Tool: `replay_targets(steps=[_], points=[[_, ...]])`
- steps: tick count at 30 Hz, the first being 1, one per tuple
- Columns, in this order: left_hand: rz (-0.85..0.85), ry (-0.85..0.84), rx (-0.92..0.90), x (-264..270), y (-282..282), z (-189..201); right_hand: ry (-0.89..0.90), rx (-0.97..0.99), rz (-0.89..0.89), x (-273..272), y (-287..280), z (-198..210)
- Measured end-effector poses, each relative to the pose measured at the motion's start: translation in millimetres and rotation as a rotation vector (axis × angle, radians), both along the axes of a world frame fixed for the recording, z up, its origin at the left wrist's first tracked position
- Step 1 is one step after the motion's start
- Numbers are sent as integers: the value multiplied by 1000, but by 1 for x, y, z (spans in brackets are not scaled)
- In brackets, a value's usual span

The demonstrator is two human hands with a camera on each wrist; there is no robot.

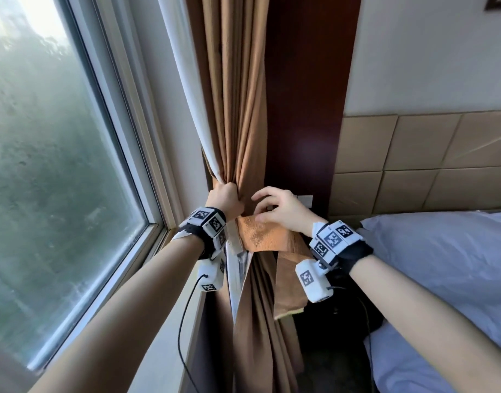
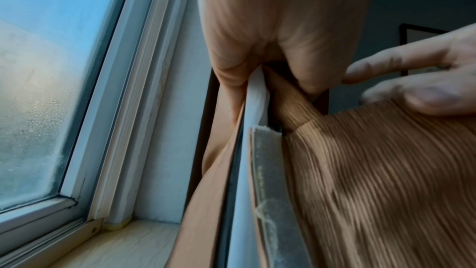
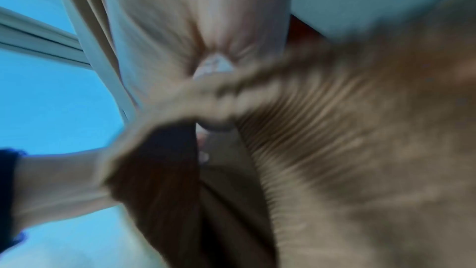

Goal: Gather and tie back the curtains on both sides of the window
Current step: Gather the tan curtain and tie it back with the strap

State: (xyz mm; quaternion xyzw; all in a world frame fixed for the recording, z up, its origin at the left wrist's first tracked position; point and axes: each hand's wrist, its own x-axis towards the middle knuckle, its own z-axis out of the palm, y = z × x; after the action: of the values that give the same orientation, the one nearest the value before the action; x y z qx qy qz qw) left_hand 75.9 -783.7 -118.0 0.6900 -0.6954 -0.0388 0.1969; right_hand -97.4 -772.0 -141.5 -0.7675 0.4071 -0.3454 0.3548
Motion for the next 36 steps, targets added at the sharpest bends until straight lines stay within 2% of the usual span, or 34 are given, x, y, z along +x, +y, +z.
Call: replay_targets(steps=[4, 6, 11, 16, 18, 21, 24, 27, 31, 34, 36], points=[[5, -30, -28, 2, -3, -3, 526, -65, -15, -27, -20, 12], [11, -30, -36, 4, -2, -3, 609, -87, -30, -42, -31, 15], [43, -21, -25, 2, -3, -3, 634, -167, -193, -72, -63, 14], [61, -26, -9, -3, -1, 0, 682, -376, -430, -76, -107, -1], [72, -11, -7, -4, -1, 0, 674, -355, -438, -77, -127, -6], [77, 2, -6, -5, 0, 2, 777, -341, -408, -67, -146, -11], [99, 4, -7, -6, 1, 2, 844, -400, -412, -48, -174, -18], [125, 11, -13, -5, -1, 1, 829, -466, -453, -27, -192, -26], [160, 19, -13, -3, -8, 3, 729, -316, -389, -5, -201, -30], [195, 28, 3, 1, -11, 2, 671, -55, -233, 3, -210, -33], [212, 36, 7, 4, -13, 1, 491, 96, -235, 2, -217, -35]])
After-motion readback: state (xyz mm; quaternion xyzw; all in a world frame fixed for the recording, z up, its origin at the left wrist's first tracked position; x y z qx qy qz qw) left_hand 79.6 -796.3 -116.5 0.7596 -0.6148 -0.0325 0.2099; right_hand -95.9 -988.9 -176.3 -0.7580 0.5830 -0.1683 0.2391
